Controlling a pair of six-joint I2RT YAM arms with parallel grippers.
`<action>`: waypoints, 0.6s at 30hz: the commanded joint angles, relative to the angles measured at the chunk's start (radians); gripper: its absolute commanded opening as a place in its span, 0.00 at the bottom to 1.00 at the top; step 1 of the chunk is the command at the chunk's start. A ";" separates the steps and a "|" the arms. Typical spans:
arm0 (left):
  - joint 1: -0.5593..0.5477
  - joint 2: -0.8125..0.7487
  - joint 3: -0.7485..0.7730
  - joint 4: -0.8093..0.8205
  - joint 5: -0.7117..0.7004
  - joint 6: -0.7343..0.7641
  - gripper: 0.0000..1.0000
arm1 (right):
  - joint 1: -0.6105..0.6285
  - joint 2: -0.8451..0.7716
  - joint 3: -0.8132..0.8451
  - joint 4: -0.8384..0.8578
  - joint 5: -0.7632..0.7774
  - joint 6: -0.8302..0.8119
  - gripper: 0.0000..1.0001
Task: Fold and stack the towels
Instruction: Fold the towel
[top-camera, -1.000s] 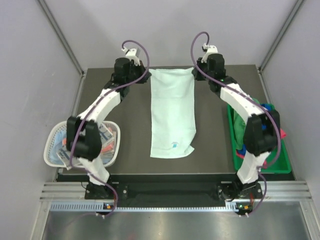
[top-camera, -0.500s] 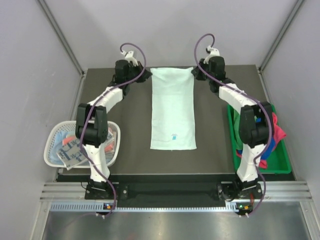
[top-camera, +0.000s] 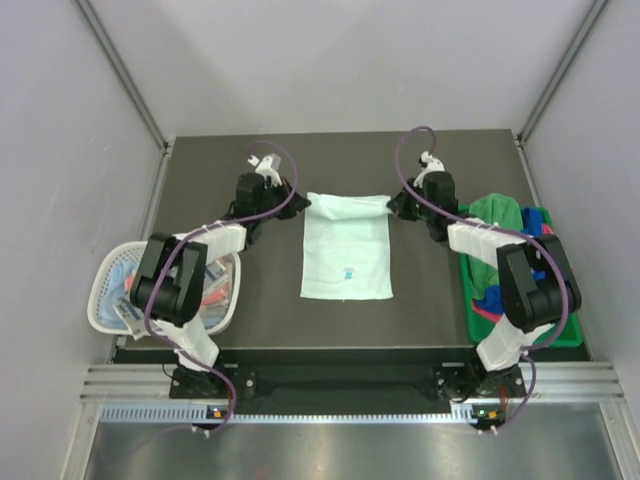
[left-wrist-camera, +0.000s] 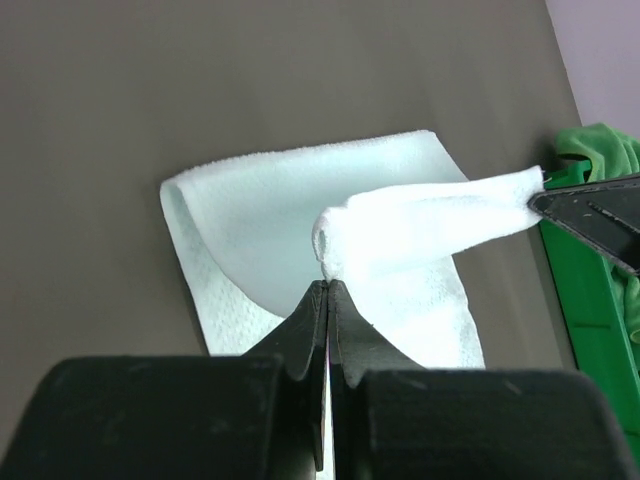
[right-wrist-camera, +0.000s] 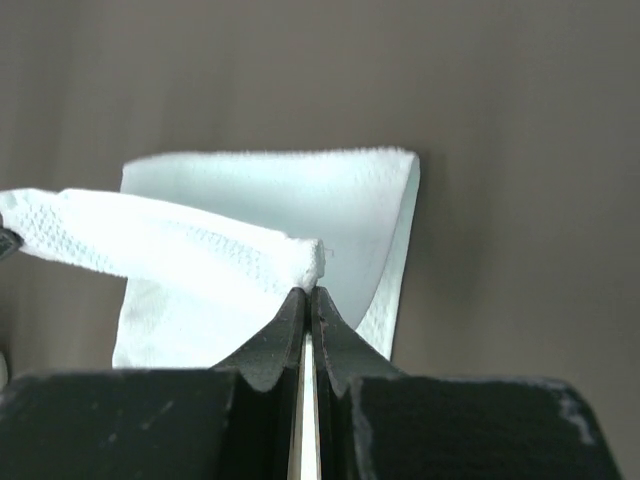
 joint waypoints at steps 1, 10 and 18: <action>-0.018 -0.104 -0.055 0.103 -0.060 -0.012 0.00 | 0.030 -0.102 -0.065 0.084 0.001 0.038 0.00; -0.055 -0.216 -0.124 -0.091 -0.163 -0.024 0.00 | 0.063 -0.233 -0.190 0.020 0.038 0.055 0.00; -0.070 -0.306 -0.168 -0.211 -0.141 -0.004 0.00 | 0.087 -0.339 -0.288 0.001 0.029 0.048 0.00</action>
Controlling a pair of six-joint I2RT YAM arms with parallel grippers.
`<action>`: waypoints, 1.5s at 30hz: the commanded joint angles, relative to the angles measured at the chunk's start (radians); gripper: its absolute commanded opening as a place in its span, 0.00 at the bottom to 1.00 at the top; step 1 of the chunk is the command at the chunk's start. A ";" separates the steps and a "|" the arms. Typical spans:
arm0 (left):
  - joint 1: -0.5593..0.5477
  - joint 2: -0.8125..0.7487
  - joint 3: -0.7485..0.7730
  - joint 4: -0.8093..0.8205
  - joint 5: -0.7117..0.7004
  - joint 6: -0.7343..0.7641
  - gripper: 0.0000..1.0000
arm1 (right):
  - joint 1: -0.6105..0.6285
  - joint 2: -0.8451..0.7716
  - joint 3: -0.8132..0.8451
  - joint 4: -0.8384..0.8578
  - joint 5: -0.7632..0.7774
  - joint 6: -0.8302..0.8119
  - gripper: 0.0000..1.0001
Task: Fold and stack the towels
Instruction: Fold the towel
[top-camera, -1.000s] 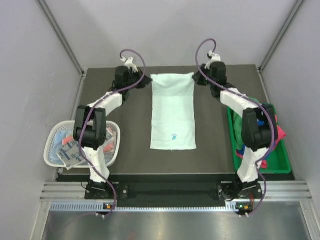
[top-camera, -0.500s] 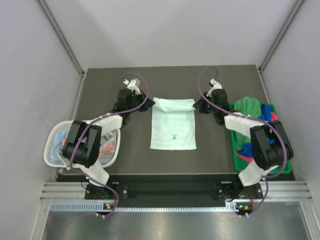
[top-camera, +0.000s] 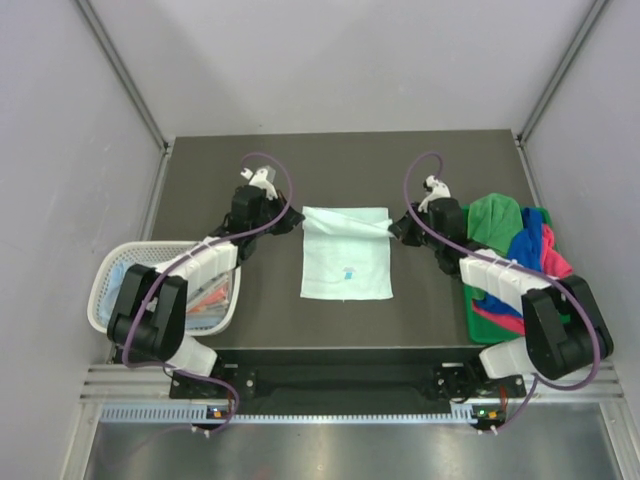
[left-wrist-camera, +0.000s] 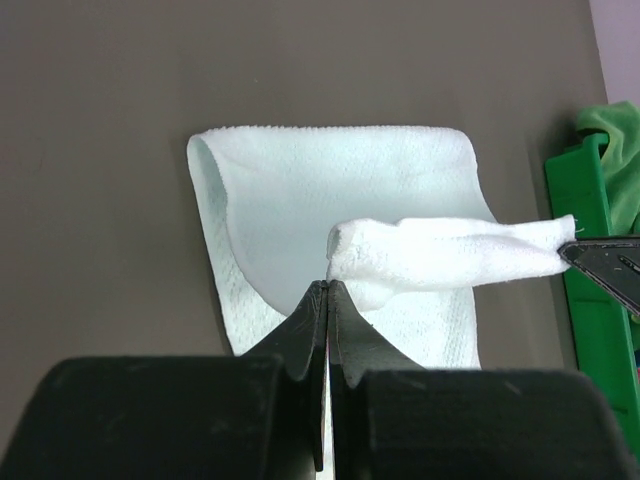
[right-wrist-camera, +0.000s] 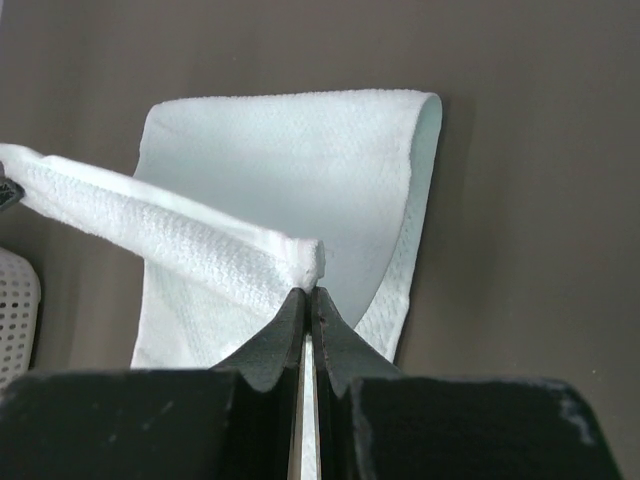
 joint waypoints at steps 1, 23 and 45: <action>-0.009 -0.066 -0.026 -0.051 0.006 0.016 0.00 | 0.020 -0.061 -0.023 0.006 -0.006 -0.002 0.00; -0.069 -0.201 -0.135 -0.167 0.005 0.044 0.00 | 0.092 -0.159 -0.124 -0.028 0.017 0.024 0.00; -0.101 -0.222 -0.246 -0.166 0.025 0.035 0.00 | 0.106 -0.177 -0.262 0.026 0.011 0.055 0.00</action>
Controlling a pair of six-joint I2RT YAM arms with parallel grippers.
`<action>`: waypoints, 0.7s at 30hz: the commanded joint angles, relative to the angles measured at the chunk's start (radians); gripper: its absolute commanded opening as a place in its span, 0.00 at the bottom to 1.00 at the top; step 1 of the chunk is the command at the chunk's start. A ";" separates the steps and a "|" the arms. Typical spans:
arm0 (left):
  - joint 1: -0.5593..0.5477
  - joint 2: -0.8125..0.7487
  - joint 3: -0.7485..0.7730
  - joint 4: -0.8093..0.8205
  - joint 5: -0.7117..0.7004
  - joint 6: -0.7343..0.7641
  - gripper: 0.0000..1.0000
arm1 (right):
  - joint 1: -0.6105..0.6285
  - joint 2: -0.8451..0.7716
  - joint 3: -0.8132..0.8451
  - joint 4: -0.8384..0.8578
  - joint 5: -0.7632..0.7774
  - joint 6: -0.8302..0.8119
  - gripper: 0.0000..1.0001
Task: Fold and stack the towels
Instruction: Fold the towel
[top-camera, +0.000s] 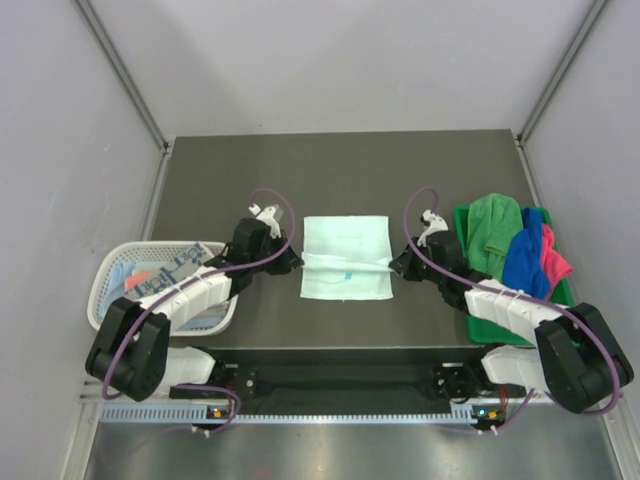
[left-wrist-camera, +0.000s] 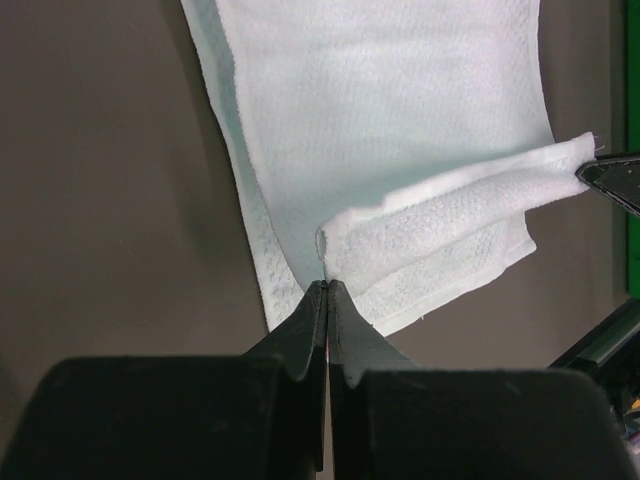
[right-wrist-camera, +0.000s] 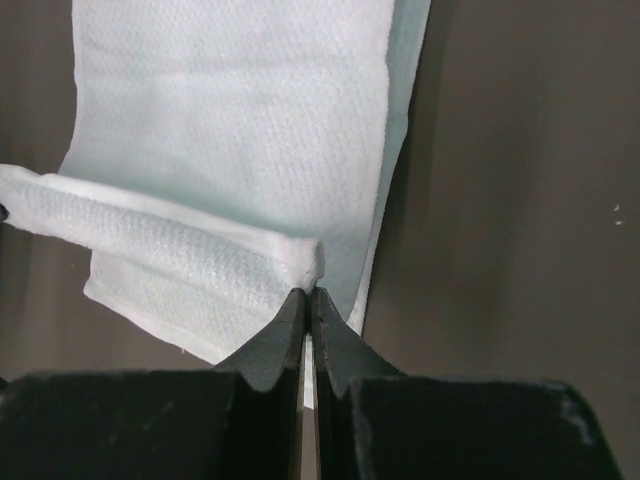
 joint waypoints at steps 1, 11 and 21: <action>-0.011 0.007 -0.019 0.047 0.005 -0.004 0.00 | 0.013 0.012 -0.024 0.083 -0.015 0.021 0.00; -0.025 0.032 -0.033 0.049 -0.002 -0.008 0.00 | 0.019 0.027 -0.072 0.124 -0.030 0.016 0.00; -0.031 -0.019 -0.050 -0.017 -0.044 -0.019 0.13 | 0.026 -0.028 -0.089 0.103 -0.084 0.015 0.21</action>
